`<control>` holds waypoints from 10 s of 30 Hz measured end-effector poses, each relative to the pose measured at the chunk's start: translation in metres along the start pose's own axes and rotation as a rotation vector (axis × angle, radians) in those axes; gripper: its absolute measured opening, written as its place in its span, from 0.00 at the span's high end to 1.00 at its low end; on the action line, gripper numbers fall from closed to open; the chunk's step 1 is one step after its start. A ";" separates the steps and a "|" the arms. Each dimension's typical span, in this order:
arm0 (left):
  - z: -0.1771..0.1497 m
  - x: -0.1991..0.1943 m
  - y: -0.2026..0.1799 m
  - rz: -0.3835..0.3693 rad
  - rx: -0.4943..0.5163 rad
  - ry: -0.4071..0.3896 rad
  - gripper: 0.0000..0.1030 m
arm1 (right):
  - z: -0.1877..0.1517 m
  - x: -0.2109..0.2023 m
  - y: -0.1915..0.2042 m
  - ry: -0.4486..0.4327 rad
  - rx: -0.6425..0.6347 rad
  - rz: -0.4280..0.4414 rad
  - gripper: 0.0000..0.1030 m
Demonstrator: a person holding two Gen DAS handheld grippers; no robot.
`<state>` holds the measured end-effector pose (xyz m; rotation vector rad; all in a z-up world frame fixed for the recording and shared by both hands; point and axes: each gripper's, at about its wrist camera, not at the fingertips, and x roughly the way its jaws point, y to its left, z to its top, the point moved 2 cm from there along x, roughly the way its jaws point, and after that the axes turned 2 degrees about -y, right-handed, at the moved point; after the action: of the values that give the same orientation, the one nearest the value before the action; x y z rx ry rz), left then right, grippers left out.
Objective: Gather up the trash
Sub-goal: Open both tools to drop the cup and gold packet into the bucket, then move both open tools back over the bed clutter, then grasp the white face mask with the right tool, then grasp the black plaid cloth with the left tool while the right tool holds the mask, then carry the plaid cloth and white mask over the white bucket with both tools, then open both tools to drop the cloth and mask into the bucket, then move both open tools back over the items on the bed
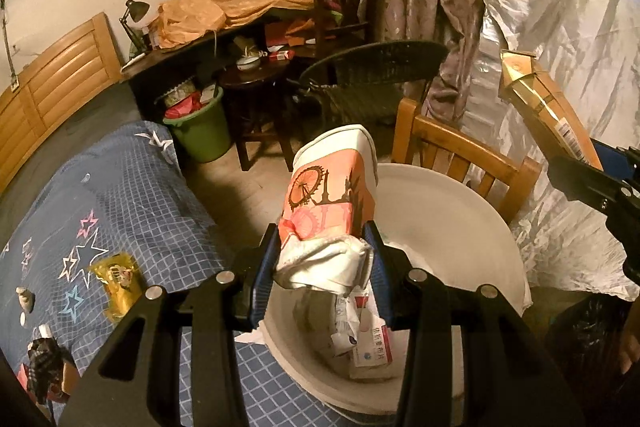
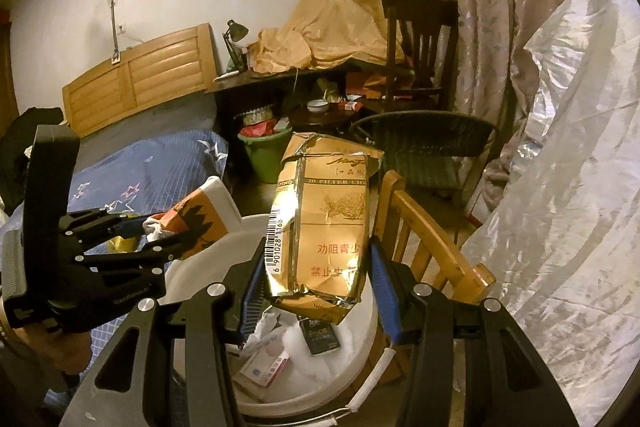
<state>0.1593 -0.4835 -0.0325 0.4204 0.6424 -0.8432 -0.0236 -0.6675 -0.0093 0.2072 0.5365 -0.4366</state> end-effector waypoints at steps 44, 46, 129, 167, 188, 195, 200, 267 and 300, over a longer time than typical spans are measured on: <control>-0.120 -0.058 0.127 0.101 -0.265 0.026 0.25 | -0.045 0.022 0.106 0.009 0.014 0.170 0.34; -0.137 -0.071 0.140 0.116 -0.285 0.020 0.25 | -0.053 0.026 0.124 0.031 0.010 0.197 0.34; -0.253 -0.165 0.302 0.148 -0.346 -0.036 0.18 | -0.170 0.021 0.379 0.217 -0.439 0.372 0.28; -0.348 -0.227 0.298 0.384 -0.546 0.139 0.75 | -0.191 0.010 0.412 0.317 -0.330 0.595 0.76; -0.351 -0.219 0.296 0.426 -0.482 0.079 0.35 | -0.197 0.004 0.406 0.297 -0.322 0.606 0.51; -0.359 -0.214 0.299 0.413 -0.501 0.095 0.86 | -0.202 0.002 0.410 0.294 -0.343 0.598 0.72; -0.346 -0.236 0.299 0.451 -0.526 0.030 0.87 | -0.191 -0.011 0.411 0.251 -0.337 0.615 0.73; 0.001 -0.003 -0.003 0.028 0.045 -0.025 0.87 | -0.024 0.015 0.030 0.055 -0.047 0.124 0.72; -0.063 -0.018 0.072 0.096 -0.115 0.054 0.40 | -0.031 0.034 0.063 0.030 -0.031 0.198 0.52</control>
<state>0.1847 -0.3938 -0.0600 0.3684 0.7115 -0.7017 0.0168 -0.6136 -0.0489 0.2348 0.5463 -0.2328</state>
